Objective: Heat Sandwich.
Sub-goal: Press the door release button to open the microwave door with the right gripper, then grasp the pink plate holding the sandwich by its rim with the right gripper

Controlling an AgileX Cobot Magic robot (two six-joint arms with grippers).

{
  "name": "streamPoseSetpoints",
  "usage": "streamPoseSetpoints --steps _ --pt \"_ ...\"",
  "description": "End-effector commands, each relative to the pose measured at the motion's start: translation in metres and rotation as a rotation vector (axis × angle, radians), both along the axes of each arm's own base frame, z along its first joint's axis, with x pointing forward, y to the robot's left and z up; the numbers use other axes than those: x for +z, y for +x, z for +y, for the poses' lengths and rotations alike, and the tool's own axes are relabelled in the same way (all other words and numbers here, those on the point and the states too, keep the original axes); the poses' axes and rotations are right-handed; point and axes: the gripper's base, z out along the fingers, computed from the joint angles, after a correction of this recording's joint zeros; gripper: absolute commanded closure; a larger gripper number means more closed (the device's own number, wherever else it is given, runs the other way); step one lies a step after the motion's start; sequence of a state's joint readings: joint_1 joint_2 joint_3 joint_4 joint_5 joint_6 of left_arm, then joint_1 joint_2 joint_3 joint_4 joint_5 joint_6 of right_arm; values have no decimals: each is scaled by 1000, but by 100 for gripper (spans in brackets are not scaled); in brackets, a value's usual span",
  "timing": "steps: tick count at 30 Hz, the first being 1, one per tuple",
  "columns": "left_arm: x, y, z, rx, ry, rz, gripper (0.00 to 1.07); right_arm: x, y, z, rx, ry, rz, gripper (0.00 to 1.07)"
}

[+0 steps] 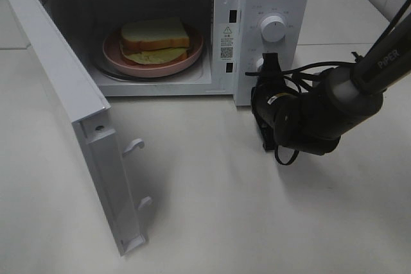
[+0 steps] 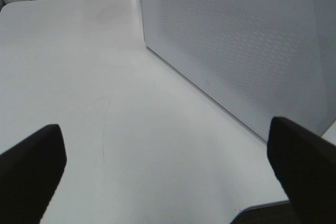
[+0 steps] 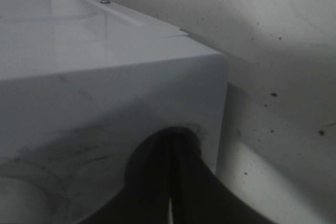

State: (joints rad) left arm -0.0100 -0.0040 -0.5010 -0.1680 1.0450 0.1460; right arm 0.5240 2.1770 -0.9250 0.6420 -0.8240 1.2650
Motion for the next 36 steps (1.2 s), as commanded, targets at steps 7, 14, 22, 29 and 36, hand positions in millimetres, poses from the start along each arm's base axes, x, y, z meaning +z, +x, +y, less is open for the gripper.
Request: streamPoseSetpoints --steps 7,14,22,29,36 --pt "0 -4 0 3 -7 -35 5 26 11 -3 55 0 -56 107" --pt "0 -4 0 3 -7 -35 5 25 -8 -5 124 10 64 107" --pt "0 -4 0 3 -7 -35 5 36 -27 -11 165 -4 97 107" --pt "0 -4 0 3 -7 -35 5 54 -50 -20 224 -58 132 107" --pt "0 -4 0 3 -7 -35 5 67 -74 -28 314 -125 197 107"
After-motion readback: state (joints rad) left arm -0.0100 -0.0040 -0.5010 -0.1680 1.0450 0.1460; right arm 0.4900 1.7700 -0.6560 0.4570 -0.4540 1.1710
